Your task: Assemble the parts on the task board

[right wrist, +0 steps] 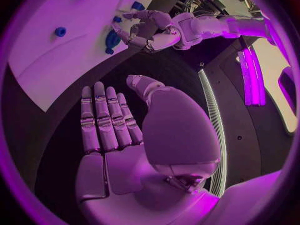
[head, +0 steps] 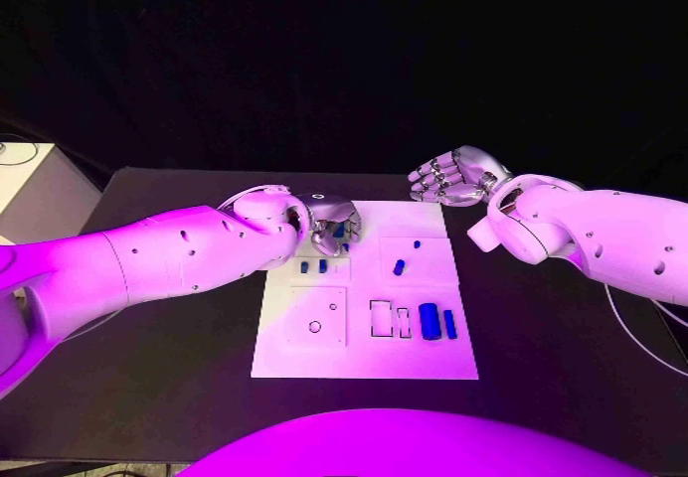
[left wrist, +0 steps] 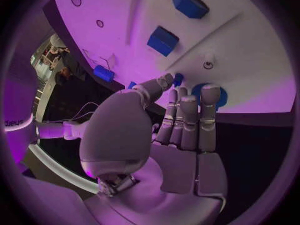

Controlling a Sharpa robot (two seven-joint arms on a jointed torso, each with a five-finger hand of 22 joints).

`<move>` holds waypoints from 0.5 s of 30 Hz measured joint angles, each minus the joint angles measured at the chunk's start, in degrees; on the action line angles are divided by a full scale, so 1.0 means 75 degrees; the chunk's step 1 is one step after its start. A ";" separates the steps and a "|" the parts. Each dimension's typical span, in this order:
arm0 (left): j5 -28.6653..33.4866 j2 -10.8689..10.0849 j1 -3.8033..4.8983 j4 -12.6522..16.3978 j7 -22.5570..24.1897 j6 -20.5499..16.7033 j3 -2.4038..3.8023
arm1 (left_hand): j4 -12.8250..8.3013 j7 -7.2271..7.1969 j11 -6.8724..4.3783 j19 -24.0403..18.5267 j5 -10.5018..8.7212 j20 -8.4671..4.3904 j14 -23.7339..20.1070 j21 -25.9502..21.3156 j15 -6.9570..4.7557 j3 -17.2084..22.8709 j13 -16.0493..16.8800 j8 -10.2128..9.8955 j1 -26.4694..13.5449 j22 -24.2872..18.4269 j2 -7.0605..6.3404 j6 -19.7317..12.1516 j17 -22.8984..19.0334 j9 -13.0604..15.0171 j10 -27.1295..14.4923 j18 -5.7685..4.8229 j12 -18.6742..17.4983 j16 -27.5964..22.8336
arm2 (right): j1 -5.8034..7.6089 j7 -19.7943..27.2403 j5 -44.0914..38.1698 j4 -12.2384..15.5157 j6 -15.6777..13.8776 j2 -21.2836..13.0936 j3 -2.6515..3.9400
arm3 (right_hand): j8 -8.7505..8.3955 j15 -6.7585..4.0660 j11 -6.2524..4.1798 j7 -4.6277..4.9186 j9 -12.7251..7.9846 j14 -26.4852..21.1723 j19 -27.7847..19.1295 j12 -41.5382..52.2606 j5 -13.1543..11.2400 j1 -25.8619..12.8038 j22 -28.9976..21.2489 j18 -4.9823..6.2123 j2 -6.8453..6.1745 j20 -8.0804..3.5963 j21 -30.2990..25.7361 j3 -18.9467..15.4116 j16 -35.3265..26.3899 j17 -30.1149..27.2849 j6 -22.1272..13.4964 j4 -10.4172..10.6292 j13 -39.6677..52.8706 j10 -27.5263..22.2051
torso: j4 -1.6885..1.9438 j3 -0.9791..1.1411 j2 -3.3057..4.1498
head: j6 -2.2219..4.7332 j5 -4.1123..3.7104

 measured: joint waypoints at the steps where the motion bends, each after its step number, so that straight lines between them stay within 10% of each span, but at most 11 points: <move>1: -0.0013 0.0015 -0.0001 -0.0010 0.0000 0.0023 -0.0003 | -0.0002 0.0026 -0.0001 0.0026 0.0000 0.0026 0.0000 0.0031 0.0000 0.0025 -0.0008 -0.0011 0.0000 0.0016 0.0000 0.0026 0.0005 -0.0013 0.0052 0.0000 0.0000 0.0014 | 0.0000 0.0000 0.0000 0.0002 0.0000 0.0002 0.0000 | 0.0000 0.0000 0.0000 0.0000 0.0000 0.0000 0.0000 0.0000 0.0000 0.0000 0.0000 0.0000 0.0000 0.0000 -0.0001 0.0000 0.0000 0.0000 0.0000 0.0000 0.0000 0.0000 | -0.0001 0.0000 0.0000 | 0.0000 0.0000; 15: -0.0098 0.0077 0.0000 -0.0145 -0.0055 0.0356 -0.0016 | 0.0019 0.0082 0.0004 0.0132 0.0000 0.0077 0.0110 0.0194 0.0054 0.0106 -0.0045 -0.0012 0.0000 0.0180 0.0000 0.0354 0.0140 -0.0104 0.0324 0.0003 0.0001 0.0256 | 0.0000 -0.0004 -0.0004 0.0024 0.0002 0.0004 0.0000 | 0.0000 0.0000 0.0000 0.0000 0.0000 0.0000 0.0000 0.0000 0.0000 -0.0032 -0.0001 0.0000 0.0032 0.0000 -0.0002 0.0000 0.0000 -0.0001 0.0000 0.0000 0.0001 0.0000 | 0.0002 0.0009 -0.0001 | 0.0000 -0.0011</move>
